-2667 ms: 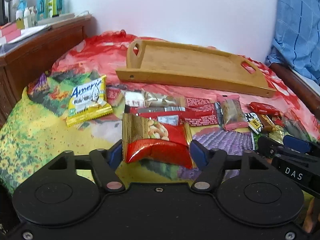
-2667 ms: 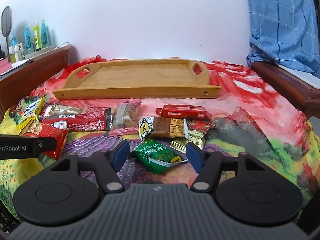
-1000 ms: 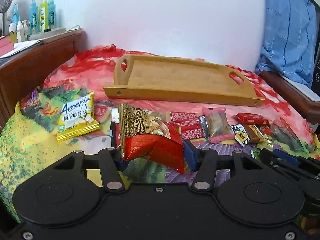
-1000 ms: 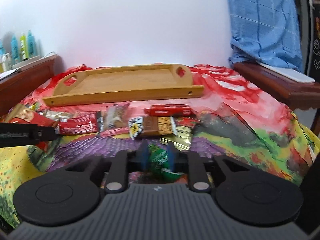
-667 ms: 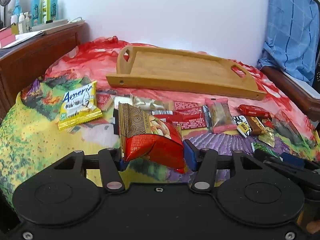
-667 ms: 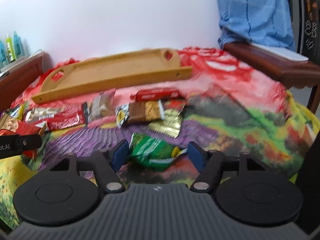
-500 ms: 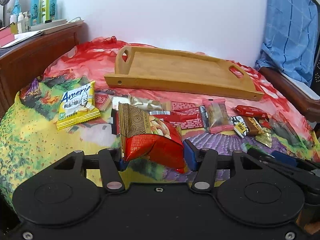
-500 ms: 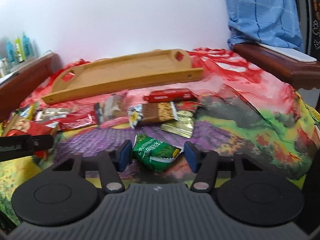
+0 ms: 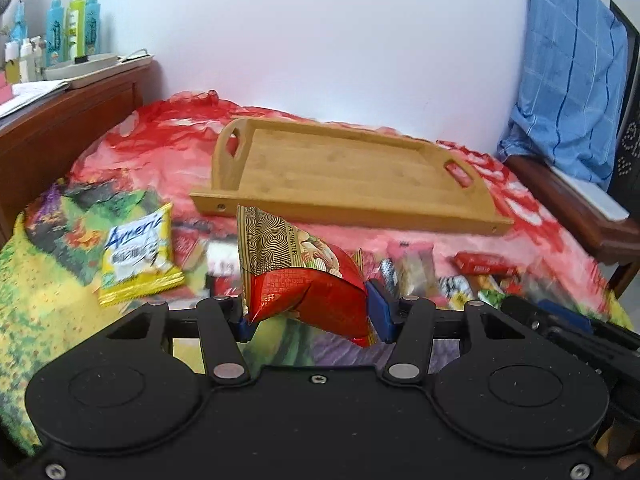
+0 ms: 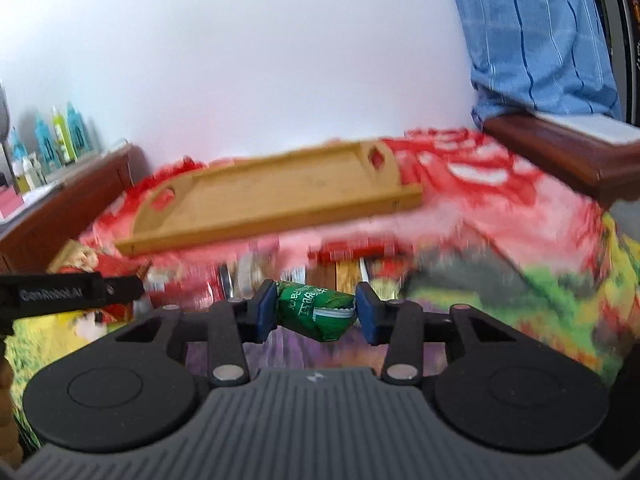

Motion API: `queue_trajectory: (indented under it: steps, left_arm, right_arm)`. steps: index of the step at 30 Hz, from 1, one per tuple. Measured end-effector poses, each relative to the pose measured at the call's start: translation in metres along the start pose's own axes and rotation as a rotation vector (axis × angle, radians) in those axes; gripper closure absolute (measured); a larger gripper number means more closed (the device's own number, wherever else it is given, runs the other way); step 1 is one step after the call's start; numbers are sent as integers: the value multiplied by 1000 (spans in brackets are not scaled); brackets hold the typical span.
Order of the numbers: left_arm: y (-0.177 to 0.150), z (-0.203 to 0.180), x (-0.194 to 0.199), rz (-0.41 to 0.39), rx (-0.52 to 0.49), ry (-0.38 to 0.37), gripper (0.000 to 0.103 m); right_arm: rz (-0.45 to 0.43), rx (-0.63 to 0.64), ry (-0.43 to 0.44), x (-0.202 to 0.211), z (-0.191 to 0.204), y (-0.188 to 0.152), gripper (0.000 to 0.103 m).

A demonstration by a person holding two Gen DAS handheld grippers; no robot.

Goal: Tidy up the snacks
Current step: 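Carry both packets over the bamboo tray and open both grippers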

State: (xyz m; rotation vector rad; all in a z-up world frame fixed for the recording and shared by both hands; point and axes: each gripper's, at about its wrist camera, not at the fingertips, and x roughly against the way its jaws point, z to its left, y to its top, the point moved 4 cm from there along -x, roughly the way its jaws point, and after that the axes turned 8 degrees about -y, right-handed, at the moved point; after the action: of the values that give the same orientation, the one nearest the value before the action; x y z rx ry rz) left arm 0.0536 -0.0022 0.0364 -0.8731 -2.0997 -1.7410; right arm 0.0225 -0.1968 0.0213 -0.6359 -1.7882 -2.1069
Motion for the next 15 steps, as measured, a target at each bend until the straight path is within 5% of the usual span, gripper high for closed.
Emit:
queue_trajectory:
  steps: [9, 15]
  left_arm:
    - [60, 2, -35, -2, 64, -75, 52]
    - [88, 5, -78, 24, 68, -65, 52]
  right_arm:
    - [-96, 46, 39, -47, -9, 73, 57]
    - [-93, 79, 66, -100, -9, 93, 57]
